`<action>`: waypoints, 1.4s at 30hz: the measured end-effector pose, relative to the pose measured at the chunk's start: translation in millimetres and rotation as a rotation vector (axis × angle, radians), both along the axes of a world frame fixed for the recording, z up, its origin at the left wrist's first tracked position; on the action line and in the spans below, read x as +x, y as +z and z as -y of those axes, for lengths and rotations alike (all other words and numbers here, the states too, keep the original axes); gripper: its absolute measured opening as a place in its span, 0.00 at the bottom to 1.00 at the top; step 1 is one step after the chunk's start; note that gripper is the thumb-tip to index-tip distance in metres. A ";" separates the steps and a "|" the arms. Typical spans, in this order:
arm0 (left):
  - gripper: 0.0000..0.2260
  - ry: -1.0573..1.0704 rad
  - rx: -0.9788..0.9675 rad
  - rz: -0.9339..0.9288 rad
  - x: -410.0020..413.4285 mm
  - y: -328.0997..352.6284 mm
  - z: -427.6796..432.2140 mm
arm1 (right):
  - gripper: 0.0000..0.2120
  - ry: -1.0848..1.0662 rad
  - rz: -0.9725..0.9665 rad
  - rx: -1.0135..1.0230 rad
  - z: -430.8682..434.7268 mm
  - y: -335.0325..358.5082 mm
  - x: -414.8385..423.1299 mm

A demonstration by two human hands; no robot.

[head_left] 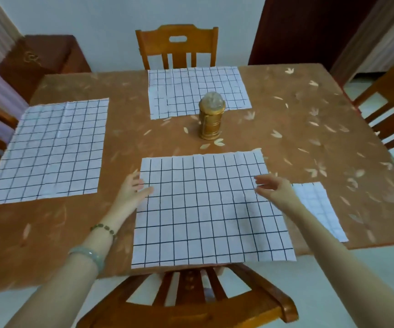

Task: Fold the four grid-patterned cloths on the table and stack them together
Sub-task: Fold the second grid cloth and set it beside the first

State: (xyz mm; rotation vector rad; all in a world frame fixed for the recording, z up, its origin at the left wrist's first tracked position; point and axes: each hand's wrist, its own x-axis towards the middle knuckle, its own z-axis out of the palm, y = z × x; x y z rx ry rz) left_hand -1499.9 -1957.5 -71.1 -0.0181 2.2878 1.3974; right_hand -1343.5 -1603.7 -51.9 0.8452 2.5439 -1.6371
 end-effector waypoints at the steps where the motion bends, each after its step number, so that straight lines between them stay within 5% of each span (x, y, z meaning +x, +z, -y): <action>1: 0.33 0.012 -0.038 -0.010 -13.0 -7.0 -3.4 | 0.12 -0.014 0.000 0.032 -10.2 -7.5 -13.7; 9: 0.27 -0.027 -0.387 -0.139 -86.3 -59.6 -37.8 | 0.13 0.000 0.124 0.258 -84.3 -74.0 -110.0; 18: 0.31 -0.244 -0.679 -0.207 -137.2 -77.4 -52.6 | 0.20 0.306 0.247 0.565 -123.1 -107.5 -160.7; 25: 0.11 -0.309 -0.715 -0.175 -144.6 -71.6 -53.2 | 0.14 0.422 0.375 0.524 -131.7 -95.1 -176.3; 31: 0.08 -0.209 -0.516 -0.192 -149.5 -40.2 -42.9 | 0.04 0.267 0.289 0.426 -133.8 -60.2 -173.9; 35: 0.11 -0.147 -0.415 -0.186 -158.4 -10.4 -40.2 | 0.18 0.096 0.105 0.381 -133.9 -33.4 -172.0; 42: 0.07 -0.243 -0.266 -0.216 -138.8 35.9 -30.9 | 0.05 -0.040 -0.014 0.192 -124.0 3.7 -138.2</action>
